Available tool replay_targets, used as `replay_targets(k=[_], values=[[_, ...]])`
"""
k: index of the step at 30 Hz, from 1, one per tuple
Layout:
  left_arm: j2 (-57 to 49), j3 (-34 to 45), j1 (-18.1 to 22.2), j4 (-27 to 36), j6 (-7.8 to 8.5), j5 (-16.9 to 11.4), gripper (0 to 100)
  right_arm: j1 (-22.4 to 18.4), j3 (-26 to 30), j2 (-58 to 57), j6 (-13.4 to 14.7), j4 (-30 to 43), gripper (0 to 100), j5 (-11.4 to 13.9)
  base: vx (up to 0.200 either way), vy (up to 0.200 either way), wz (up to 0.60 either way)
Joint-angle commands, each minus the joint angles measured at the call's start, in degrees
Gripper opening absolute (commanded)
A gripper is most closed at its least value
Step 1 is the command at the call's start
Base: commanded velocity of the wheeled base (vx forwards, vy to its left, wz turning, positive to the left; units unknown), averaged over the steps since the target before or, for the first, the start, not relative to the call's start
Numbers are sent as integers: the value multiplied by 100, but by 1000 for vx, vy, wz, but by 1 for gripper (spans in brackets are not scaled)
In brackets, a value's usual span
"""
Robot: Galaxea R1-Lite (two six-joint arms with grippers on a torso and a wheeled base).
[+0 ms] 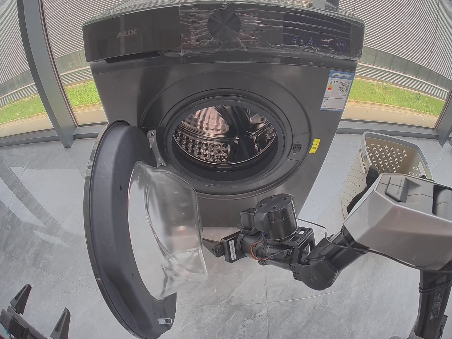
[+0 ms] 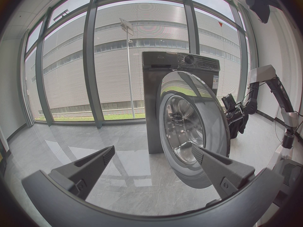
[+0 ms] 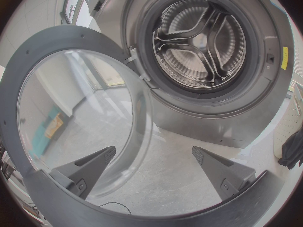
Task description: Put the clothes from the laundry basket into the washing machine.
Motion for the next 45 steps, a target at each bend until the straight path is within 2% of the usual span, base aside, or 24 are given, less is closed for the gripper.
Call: replay_targets(k=[1,5,9,16,21,28,40,45], values=[[-96,101,0,1,-2,1,100,56,-83,182,10,-25,100,-15,-200,0,0],[-96,101,0,1,15,1,100,-15,-109,182,10,-25,100,-15,-200,0,0],[-96,101,0,1,7,1,100,-32,-135,200,10,-25,100,-15,0,0,0],[-96,101,0,1,7,1,100,-67,-575,481,1,45,100,-33,0,0,0],[-96,101,0,1,7,1,100,100,-654,560,1,2,100,-15,0,0,0],[-96,101,0,1,7,1,100,478,-1269,771,98,-42,100,-15,0,0,0],[-96,101,0,1,7,1,100,653,-2218,1404,265,-183,100,-50,0,0,0],[-96,101,0,1,7,1,100,680,-2456,1510,370,-245,100,-200,0,0,0]])
